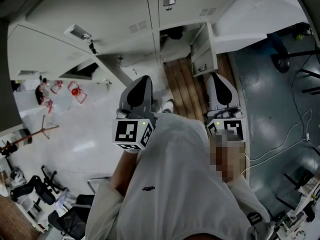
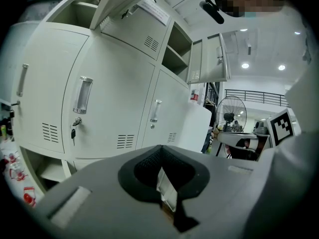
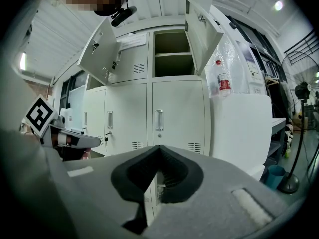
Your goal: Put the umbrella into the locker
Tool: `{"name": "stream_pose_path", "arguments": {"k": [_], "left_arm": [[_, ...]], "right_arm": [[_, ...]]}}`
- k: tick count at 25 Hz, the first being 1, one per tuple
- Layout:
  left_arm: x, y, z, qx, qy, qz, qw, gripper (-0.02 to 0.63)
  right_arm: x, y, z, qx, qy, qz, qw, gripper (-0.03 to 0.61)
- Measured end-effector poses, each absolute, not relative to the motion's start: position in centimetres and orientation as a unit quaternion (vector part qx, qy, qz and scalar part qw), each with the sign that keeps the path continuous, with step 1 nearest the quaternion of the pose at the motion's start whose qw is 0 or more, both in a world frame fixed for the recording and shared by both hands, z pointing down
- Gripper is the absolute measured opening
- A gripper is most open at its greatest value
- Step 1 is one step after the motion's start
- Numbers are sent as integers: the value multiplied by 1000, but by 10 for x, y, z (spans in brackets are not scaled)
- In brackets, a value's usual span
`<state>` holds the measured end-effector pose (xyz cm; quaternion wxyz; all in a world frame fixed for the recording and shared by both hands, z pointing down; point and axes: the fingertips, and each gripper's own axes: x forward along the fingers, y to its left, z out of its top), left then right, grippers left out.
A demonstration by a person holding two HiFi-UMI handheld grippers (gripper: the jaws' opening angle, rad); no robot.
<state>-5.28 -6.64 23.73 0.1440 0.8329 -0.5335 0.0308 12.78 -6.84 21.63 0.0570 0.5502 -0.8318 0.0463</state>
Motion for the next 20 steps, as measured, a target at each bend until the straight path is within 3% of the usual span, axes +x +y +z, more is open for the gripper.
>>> {"name": "stream_pose_path", "arguments": {"k": [20], "left_arm": [[-56, -63, 239, 833, -532, 33, 148, 18]], "right_arm": [[124, -65, 220, 552, -830, 48, 61, 2]]}}
